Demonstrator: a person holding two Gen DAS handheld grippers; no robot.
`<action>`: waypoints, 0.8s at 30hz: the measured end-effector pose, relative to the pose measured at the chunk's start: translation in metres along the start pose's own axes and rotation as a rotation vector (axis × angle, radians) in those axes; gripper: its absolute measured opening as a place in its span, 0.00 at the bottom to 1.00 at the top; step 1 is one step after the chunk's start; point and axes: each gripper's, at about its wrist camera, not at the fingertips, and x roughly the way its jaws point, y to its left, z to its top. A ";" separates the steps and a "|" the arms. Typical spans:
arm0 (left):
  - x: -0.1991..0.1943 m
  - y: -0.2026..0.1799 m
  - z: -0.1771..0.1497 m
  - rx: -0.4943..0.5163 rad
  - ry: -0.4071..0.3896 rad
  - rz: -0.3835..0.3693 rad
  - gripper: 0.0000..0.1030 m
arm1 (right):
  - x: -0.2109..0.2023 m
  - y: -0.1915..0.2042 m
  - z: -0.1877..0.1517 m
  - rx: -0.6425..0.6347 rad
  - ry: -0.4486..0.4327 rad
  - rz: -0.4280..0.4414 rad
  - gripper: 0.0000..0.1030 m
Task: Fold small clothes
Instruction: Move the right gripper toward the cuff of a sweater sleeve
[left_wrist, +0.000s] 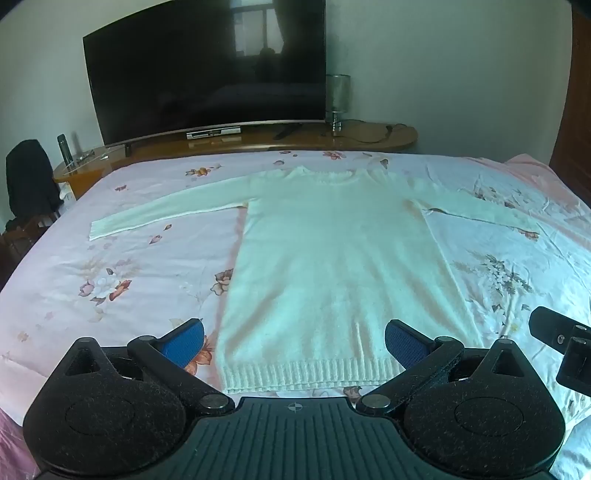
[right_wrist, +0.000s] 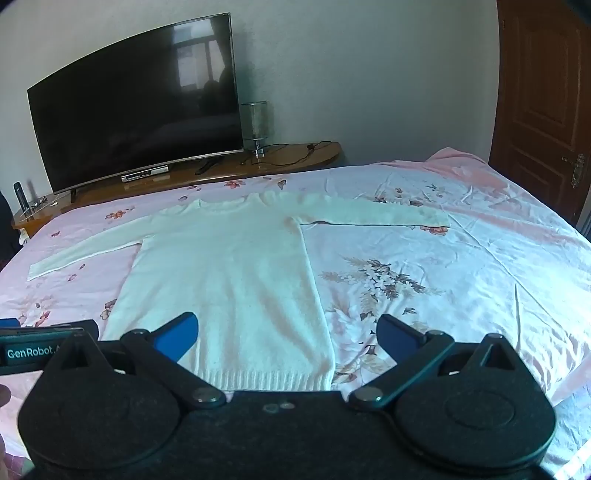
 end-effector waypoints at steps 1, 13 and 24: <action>0.000 -0.001 0.000 0.000 -0.001 -0.002 1.00 | 0.000 -0.001 0.000 0.002 -0.001 -0.002 1.00; 0.004 -0.002 0.003 0.000 0.002 -0.011 1.00 | 0.001 -0.008 -0.001 -0.006 -0.019 -0.017 1.00; 0.020 0.001 0.012 -0.014 0.011 0.002 1.00 | 0.014 -0.014 0.007 0.033 0.006 -0.039 1.00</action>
